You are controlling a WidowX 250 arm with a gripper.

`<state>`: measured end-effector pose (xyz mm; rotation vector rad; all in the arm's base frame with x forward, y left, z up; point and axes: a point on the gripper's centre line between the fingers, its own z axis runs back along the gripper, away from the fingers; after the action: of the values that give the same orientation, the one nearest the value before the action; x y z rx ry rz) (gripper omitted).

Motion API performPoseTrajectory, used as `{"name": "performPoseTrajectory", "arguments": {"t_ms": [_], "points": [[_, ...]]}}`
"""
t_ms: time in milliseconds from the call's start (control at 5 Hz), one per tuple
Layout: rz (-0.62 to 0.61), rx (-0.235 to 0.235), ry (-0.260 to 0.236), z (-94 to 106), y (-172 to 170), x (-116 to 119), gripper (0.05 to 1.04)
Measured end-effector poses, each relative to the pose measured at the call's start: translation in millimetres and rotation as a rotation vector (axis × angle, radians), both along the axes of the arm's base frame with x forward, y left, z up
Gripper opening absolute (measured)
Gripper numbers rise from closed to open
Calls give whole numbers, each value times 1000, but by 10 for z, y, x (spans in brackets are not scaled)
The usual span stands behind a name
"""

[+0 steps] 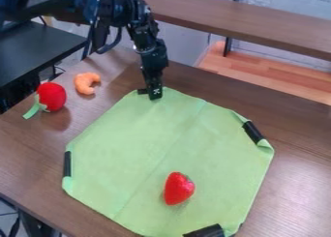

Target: Fold the cloth from top left to bottom right

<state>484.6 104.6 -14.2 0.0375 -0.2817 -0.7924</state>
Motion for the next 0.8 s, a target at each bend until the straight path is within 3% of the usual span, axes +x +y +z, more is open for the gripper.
{"name": "performPoseTrajectory", "arguments": {"t_ms": [200, 400, 600, 800], "points": [[4, -20, 6, -4, -1, -17, 366], [13, -38, 12, -46, 21, -66, 156], [1, -54, 8, -10, -41, -156, 64], [-37, -64, -42, 196, -164, -239, 51]]}}
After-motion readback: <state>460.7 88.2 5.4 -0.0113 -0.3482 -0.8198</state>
